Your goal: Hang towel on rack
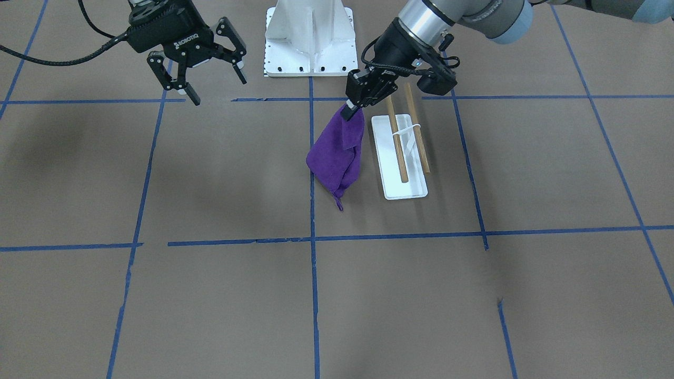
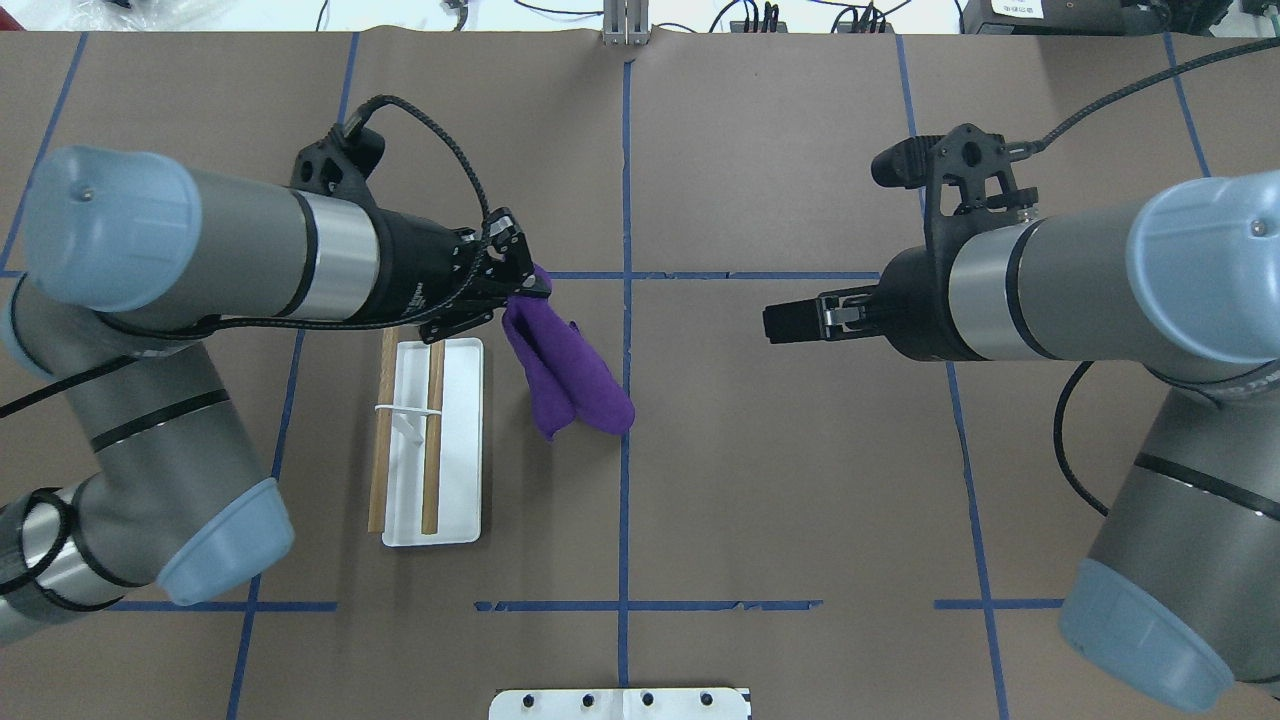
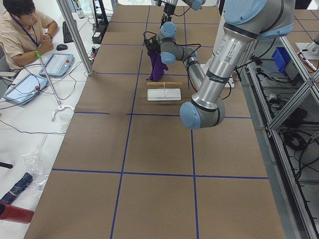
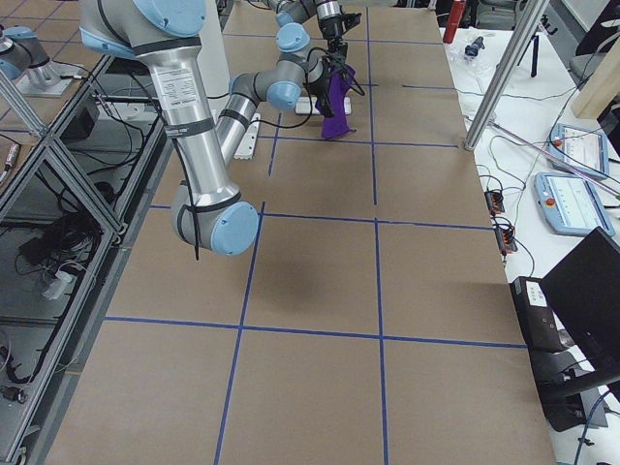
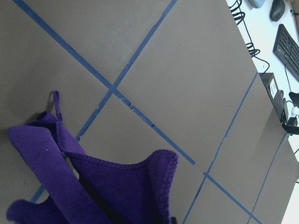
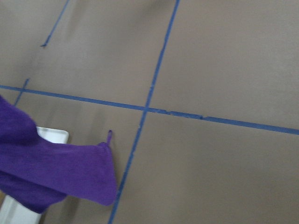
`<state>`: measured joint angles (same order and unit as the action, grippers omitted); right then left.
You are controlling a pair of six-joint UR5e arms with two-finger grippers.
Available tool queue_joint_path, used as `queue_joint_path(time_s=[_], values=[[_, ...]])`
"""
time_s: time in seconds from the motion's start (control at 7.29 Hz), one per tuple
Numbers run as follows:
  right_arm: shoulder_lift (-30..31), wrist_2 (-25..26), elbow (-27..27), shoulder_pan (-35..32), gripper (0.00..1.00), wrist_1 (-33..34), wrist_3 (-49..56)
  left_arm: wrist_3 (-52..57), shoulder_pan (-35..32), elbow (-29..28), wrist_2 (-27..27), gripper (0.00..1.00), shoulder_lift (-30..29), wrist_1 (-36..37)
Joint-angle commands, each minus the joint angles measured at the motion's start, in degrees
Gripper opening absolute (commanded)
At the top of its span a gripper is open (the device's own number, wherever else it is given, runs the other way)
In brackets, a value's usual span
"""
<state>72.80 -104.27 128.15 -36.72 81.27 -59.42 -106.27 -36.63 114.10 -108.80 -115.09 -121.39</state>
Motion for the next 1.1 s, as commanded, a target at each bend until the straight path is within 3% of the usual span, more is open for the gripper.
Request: queue_joint_path(time_s=[0.0, 0.27, 0.55, 0.82, 0.96], values=[[5.8, -6.1, -3.1, -6.9, 1.0, 2.0, 9.8, 19.0, -0.5, 4.4, -2.3, 0.0, 12.3, -1.4], [10.9, -10.9, -5.9, -15.0, 1.0, 2.1, 23.7, 38.7, -1.0, 3.3, -3.2, 0.0, 23.2, -7.7], [15.7, -19.1, -7.9, -23.8, 1.0, 2.1, 36.2, 43.6, -2.3, -1.8, -3.4, 0.0, 25.3, -13.0], [16.4, -21.8, -13.0, -28.9, 1.0, 2.1, 45.6, 46.3, -2.7, -5.2, -3.4, 0.0, 25.3, -16.5], [16.6, -22.4, -14.2, -30.1, 1.0, 2.1, 46.4, 46.5, -2.8, -5.2, -3.5, 0.17, 25.3, -16.3]])
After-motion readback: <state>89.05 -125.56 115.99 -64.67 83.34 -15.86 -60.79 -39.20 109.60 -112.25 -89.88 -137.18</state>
